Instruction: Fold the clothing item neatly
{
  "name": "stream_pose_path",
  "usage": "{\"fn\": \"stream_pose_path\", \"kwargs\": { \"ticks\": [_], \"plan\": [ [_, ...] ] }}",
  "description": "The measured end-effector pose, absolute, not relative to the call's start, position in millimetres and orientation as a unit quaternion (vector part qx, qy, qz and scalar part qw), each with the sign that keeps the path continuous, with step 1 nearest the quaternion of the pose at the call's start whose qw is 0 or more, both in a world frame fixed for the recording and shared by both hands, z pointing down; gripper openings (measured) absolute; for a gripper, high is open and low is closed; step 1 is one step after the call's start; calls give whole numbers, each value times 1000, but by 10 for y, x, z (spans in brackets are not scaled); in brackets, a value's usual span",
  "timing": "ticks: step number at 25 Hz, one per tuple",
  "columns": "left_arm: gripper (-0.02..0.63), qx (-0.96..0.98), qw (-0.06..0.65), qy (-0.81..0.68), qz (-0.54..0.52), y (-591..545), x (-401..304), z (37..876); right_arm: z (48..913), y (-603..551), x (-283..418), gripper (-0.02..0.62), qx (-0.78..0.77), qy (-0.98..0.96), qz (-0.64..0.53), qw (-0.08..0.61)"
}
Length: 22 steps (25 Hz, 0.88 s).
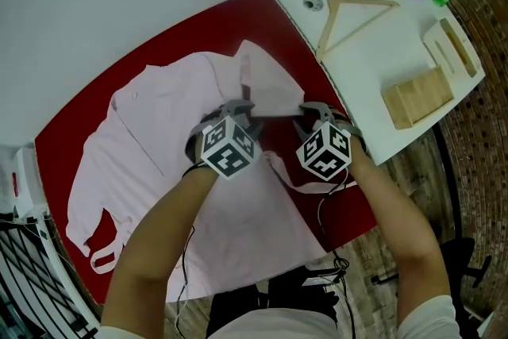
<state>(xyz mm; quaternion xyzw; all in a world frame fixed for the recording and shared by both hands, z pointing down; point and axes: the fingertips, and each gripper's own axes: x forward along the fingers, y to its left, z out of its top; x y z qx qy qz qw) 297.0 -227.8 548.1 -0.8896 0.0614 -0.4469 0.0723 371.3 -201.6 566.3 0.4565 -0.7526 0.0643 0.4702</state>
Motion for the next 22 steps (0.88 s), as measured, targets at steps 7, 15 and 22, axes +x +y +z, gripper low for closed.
{"fn": "stream_pose_path", "kwargs": {
  "ticks": [7,15,22],
  "plan": [
    [129,-865,103,10,-490,-2264,3023,5709,5702,-1978,3649,46,446,-758,89,467],
    [129,-870,109,-3,-481,-2258,3015,5696,5461,-1962,3628,31,460,-781,139,399],
    [129,-864,149,0,-481,-2249,3021,5683,5153,-2047,3623,31,474,-799,188,320]
  ]
}}
